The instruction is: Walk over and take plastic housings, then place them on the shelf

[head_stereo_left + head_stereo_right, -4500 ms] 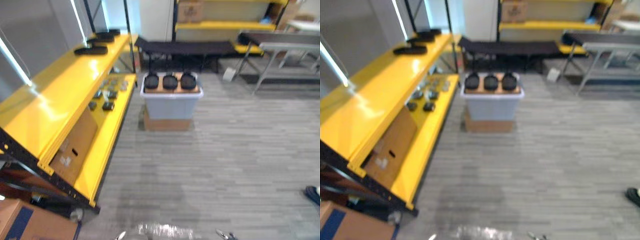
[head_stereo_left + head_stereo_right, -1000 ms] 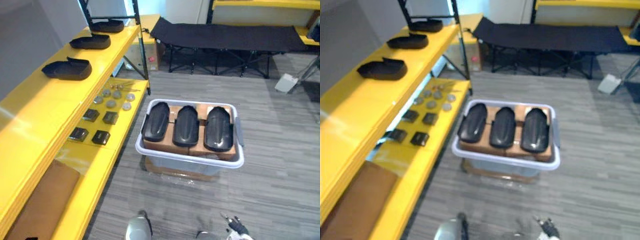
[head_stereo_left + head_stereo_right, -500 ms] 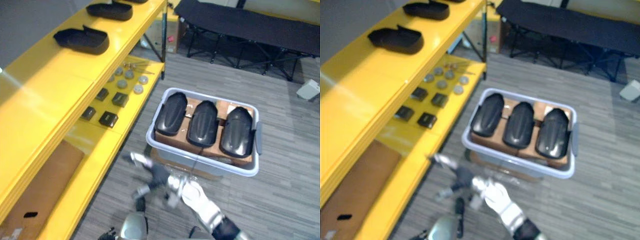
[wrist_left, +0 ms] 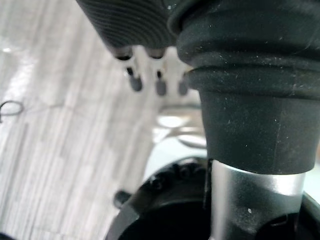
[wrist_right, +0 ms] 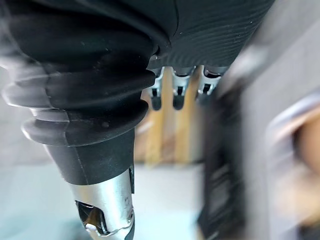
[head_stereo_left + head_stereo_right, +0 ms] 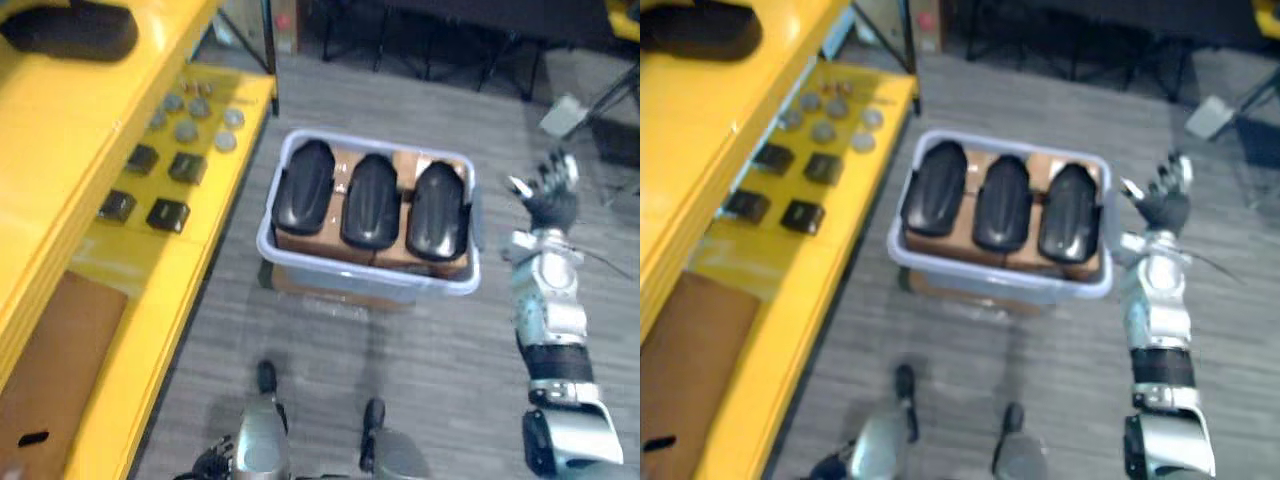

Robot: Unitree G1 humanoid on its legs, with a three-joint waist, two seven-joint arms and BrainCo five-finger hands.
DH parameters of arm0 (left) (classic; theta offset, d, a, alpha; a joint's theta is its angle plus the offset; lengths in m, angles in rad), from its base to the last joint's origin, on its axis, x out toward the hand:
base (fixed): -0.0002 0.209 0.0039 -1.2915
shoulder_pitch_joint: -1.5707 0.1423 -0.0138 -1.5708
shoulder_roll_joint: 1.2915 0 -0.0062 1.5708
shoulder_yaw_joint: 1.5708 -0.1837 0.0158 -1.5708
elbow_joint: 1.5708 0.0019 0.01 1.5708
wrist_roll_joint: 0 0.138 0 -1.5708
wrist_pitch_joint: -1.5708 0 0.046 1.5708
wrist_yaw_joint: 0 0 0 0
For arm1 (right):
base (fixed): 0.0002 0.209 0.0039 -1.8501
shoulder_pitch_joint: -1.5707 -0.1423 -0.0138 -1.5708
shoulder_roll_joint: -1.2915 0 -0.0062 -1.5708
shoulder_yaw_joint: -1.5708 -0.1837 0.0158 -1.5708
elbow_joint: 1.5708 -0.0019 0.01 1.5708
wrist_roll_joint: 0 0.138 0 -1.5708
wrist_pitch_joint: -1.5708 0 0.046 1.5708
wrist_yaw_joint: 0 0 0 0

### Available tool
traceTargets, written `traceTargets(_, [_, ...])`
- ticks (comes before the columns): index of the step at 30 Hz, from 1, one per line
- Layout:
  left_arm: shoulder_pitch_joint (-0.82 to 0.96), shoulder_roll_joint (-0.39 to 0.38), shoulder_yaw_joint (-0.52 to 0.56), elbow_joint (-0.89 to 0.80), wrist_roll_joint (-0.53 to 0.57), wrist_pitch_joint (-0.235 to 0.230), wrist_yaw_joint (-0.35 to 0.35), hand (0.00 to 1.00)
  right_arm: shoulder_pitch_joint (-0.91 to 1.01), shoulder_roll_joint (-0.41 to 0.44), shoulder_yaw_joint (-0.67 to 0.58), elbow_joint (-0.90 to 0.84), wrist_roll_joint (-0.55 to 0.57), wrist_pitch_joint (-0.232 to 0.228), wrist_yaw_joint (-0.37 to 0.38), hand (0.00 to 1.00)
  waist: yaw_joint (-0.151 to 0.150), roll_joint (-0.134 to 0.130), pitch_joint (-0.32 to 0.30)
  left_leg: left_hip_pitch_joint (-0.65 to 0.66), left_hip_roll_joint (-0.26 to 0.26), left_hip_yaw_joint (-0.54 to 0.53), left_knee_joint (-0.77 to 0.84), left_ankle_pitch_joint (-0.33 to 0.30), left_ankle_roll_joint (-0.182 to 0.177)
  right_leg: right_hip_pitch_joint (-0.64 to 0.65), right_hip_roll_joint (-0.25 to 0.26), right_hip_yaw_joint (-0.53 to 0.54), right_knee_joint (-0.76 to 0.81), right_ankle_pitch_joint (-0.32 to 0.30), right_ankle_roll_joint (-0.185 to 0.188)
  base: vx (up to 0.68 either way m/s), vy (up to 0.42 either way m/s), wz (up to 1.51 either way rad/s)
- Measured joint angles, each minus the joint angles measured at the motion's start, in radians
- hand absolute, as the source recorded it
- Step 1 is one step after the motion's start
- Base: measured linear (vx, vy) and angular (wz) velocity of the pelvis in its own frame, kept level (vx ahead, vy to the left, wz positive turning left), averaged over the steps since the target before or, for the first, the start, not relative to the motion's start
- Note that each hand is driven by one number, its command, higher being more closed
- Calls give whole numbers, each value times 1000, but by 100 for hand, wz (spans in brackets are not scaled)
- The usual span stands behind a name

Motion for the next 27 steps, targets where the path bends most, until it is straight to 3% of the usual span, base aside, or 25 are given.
traceTargets(6, [-20,2,-33,-6,-16,-73,-2,0,-222,-150,60,233,27,-5,-38,0,26,24,29,-103,-10,-35,6,20,13,-73,0,-33,-6,27,3,17,18,15])
traceTargets(11, [-70,-5,-86,8,-88,-84,-14,0,-331,-228,112,362,39,2,-99,0,62,75,65,-177,-16,-81,38,18,15,-122,0,-69,23,20,-6,-2,15,20])
traceTargets(17, [-122,-24,-139,58,-124,-87,-34,0,-378,-278,114,484,40,73,-218,0,72,145,104,-243,-37,-133,66,20,17,-182,-19,-108,107,-26,-9,-22,25,21])
traceTargets(18, [-138,-36,-151,71,-130,-94,-37,0,-383,-302,112,500,40,85,-241,0,84,159,111,-248,-40,-133,67,21,18,-200,-27,-107,133,-38,-6,-21,18,9])
traceTargets(20, [-148,-46,-151,87,-133,-106,-39,0,-383,-316,110,503,38,90,-278,0,88,172,112,-263,-44,-136,69,23,18,-226,-35,-107,170,-57,-6,-12,15,6])
traceTargets(27, [-144,-50,-149,75,-158,-116,-45,0,-385,-318,83,481,35,102,-403,0,85,180,112,-316,-61,-161,104,26,19,-325,-80,-110,346,-155,-8,23,-21,13])
